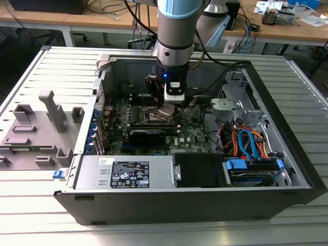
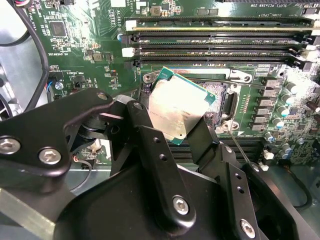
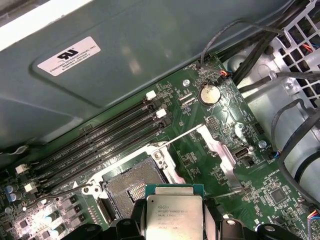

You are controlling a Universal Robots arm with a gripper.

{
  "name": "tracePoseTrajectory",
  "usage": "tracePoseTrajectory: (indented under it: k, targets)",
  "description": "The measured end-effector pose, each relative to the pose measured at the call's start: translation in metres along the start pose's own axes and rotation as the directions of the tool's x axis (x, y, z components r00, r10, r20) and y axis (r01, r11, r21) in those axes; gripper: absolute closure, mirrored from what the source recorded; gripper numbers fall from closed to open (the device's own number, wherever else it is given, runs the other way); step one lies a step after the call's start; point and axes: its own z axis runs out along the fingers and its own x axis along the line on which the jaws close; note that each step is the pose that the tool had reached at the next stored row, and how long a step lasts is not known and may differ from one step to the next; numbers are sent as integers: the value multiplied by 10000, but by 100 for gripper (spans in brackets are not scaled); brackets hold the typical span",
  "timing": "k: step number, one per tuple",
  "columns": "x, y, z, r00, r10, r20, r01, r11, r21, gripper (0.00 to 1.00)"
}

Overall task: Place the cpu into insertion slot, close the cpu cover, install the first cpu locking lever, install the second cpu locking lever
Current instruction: 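Place the cpu into insertion slot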

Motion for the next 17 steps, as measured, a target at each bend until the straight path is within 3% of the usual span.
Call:
tracePoseTrajectory:
  k: [17]
  targets:
    - [0, 0, 0, 9997, 229, 13, -229, 9997, -3, 45]
